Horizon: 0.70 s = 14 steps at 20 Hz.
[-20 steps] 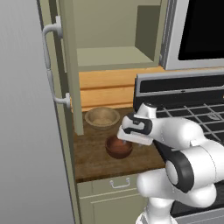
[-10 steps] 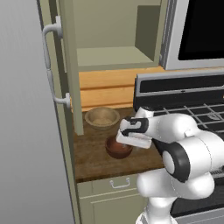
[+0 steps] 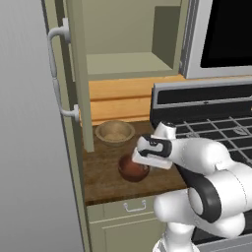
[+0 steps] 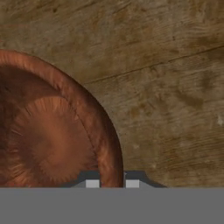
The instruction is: Pick up the bowls on the counter and stack them on top of one another in the open cabinet. Place the smaller bowl on top of the larger bowl.
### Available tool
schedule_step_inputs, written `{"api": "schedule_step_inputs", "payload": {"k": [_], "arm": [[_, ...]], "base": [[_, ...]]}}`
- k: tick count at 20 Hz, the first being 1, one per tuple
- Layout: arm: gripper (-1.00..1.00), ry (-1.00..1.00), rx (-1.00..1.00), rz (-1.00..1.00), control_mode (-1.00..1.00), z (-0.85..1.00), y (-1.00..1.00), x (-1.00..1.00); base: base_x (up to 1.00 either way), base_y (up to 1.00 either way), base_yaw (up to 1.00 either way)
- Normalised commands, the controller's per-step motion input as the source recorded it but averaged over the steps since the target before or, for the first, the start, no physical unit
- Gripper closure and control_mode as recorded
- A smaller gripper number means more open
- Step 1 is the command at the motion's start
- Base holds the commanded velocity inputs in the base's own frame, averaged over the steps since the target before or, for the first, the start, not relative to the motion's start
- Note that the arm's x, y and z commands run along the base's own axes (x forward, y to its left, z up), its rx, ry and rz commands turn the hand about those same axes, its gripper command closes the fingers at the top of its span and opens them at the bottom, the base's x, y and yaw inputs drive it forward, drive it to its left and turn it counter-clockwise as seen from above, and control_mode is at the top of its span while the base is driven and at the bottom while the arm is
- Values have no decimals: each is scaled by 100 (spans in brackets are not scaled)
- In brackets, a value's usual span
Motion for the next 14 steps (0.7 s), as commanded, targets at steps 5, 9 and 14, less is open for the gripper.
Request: {"api": "schedule_step_inputs", "payload": {"k": [5,9,14], "arm": [[100,-12,8,-17,-100,45,-10,-34],[100,-17,11,-24,-100,67,-5,-10],[100,-16,10,-24,-100,56,0,-2]], "base": [[0,0,0],[0,0,0],[0,0,0]]}}
